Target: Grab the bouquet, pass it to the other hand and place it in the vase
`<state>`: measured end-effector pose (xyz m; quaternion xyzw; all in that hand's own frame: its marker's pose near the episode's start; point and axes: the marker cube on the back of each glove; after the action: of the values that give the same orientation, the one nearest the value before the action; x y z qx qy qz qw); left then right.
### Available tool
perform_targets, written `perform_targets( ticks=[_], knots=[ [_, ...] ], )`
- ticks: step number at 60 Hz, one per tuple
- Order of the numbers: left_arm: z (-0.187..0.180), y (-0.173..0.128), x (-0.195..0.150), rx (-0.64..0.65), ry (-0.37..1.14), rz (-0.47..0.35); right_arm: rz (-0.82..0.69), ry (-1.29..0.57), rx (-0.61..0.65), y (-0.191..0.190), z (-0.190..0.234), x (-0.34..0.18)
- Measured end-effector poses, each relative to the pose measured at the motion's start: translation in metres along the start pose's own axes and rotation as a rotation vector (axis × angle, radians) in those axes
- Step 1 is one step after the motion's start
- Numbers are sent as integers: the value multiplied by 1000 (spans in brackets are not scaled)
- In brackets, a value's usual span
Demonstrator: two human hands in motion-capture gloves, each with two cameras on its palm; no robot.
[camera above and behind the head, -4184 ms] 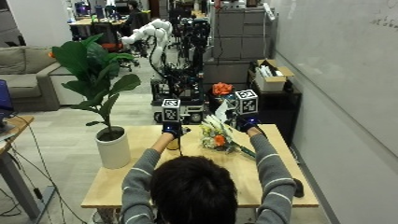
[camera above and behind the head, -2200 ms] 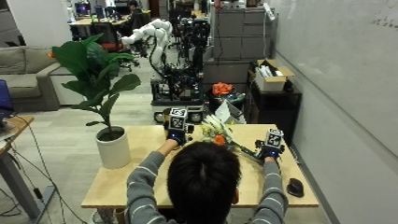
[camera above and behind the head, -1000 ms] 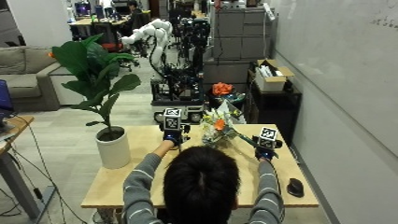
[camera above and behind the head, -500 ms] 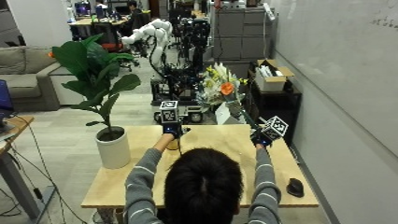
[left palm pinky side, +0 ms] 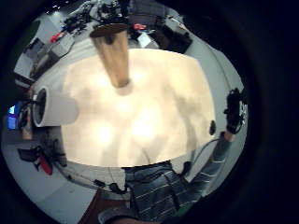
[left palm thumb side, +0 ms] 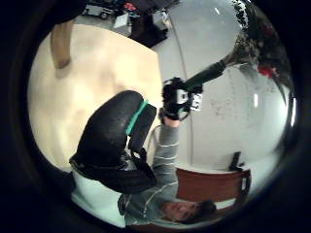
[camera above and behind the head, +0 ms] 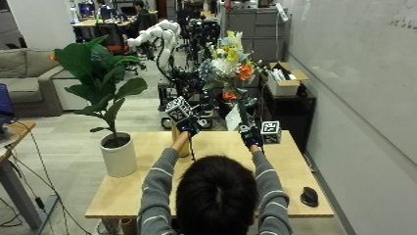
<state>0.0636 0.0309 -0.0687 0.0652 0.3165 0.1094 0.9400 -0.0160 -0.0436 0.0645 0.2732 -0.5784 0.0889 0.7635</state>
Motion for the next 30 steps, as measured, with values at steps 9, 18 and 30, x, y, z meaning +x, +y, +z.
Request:
perform_targets(
  ticks=[9,18,30],
  knots=[
    [7,-20,25,76,187,91,-54,-16,-1,9,24,-9],
    [12,-23,48,51,377,31,-124,-97,-18,20,54,-17],
    [20,-42,65,143,580,89,-58,-158,-88,43,94,-20]
  ],
)
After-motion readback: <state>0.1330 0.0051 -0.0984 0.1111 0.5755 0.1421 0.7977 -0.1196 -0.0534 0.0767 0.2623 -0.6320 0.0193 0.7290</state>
